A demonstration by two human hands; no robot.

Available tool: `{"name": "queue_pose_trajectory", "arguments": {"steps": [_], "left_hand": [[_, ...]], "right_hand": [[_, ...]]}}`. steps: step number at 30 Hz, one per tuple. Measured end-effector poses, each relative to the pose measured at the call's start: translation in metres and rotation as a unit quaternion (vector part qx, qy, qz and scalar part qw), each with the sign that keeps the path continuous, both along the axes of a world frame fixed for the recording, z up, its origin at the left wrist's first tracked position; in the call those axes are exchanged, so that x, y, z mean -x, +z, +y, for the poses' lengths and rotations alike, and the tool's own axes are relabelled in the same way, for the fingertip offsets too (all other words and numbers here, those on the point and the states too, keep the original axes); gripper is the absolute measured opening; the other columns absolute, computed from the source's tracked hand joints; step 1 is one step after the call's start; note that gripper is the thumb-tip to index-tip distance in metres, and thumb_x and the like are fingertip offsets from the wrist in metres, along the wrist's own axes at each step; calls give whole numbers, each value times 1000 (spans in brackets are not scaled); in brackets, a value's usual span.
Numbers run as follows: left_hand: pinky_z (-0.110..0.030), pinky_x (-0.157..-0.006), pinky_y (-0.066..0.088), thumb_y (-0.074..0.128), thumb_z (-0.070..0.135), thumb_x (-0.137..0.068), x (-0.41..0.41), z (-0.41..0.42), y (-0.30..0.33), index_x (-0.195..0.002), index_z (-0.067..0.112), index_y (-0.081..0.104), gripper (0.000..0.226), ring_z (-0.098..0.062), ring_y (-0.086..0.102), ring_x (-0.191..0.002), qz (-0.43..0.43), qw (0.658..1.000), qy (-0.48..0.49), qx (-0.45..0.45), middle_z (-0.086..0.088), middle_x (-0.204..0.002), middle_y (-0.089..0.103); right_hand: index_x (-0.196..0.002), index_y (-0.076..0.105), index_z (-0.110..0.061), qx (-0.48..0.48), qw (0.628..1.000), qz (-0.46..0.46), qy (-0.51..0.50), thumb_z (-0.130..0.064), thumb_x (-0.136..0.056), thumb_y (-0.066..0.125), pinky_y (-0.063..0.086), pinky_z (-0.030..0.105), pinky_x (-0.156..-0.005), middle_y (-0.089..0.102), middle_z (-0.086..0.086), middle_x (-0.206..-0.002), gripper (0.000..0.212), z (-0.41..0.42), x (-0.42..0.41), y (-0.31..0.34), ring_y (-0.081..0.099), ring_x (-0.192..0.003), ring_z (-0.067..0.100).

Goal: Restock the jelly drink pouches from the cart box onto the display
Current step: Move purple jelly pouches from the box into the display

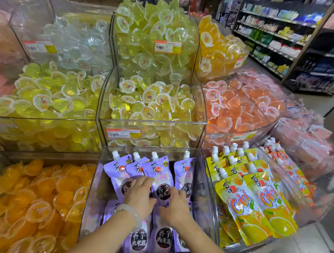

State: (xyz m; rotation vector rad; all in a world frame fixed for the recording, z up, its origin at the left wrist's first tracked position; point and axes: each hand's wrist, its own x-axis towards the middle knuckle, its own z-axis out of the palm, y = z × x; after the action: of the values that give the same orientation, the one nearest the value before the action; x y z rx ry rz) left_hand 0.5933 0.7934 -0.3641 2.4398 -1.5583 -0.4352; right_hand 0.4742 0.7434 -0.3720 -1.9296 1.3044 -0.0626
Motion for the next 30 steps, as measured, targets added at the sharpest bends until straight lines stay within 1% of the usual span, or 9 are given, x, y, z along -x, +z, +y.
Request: {"name": "queue_pose_trajectory", "arguments": {"steps": [4, 7, 11, 14, 16, 19, 23, 25, 30], "left_hand": [[-28, -120, 7, 57, 28, -87, 19, -14, 0, -150, 20, 16, 75, -17, 3, -148, 4, 985, -103, -136, 0, -159, 7], [-32, -120, 12, 53, 16, -88, 27, -27, 7, -150, 19, 18, 71, -21, 5, -148, 13, 980, -93, -177, -4, -160, 6], [-36, -112, 31, 58, 31, -86, 46, -31, 33, -144, 21, 31, 65, -23, 34, -138, -35, 994, 1, -101, -2, -150, 34], [-36, -111, 30, 62, 33, -86, 81, -35, 77, -144, 14, 31, 69, -26, 34, -137, -42, 999, 19, 2, -8, -149, 33], [-35, -112, 27, 65, 36, -84, 115, -42, 110, -144, 14, 30, 73, -27, 30, -137, -88, 994, -41, 41, -8, -149, 31], [-35, -114, 25, 71, 42, -76, 180, -53, 144, -146, 19, 28, 85, -26, 26, -139, -151, 977, -146, 30, -5, -150, 29], [-36, -110, 32, 70, 44, -75, 295, -72, 153, -143, 16, 30, 84, -28, 30, -136, -211, 945, -248, -30, -8, -146, 33], [-37, -107, 35, 71, 43, -75, 352, -84, 146, -140, 13, 33, 82, -30, 35, -132, -214, 931, -290, -56, -12, -141, 39], [-40, -102, 42, 76, 42, -68, 480, -114, 127, -132, 13, 39, 79, -31, 42, -124, -209, 891, -397, -66, -12, -131, 46]], "right_hand": [[-138, 36, -14, 23, 999, 9, 42, -27, -82, 65, 32, 25, -105, 26, 13, -146, 64, -1, 18, 31, 32, -136, 27], [-132, 45, -12, 31, 998, -13, 59, -27, -84, 63, 32, 23, -105, 31, 12, -143, 53, -3, 44, 55, 33, -136, 24], [-129, 51, -11, 58, 994, -52, 81, -21, -84, 64, 32, 21, -104, 37, 11, -136, 48, 2, 90, 82, 41, -128, 23], [-130, 49, -12, 102, 989, -60, 89, -21, -85, 64, 34, 26, -104, 39, 9, -128, 48, 0, 130, 101, 42, -125, 27], [-125, 50, -8, 137, 985, -56, 86, -21, -84, 63, 38, 31, -102, 43, 9, -117, 44, -5, 161, 110, 42, -122, 30], [-124, 48, -8, 182, 982, -9, 58, -25, -85, 60, 40, 37, -102, 44, 18, -129, 45, -19, 216, 119, 42, -124, 34], [-136, 38, -7, 218, 973, 82, -1, -22, -88, 54, 39, 40, -105, 41, 19, -136, 52, -39, 314, 126, 43, -127, 35], [-132, 40, -7, 211, 969, 121, -50, -20, -89, 54, 41, 41, -100, 43, 17, -132, 47, -45, 368, 127, 45, -124, 36], [-134, 33, -8, 145, 956, 211, -143, -20, -89, 58, 39, 43, -101, 36, 14, -137, 53, -54, 493, 113, 36, -128, 35]]}}
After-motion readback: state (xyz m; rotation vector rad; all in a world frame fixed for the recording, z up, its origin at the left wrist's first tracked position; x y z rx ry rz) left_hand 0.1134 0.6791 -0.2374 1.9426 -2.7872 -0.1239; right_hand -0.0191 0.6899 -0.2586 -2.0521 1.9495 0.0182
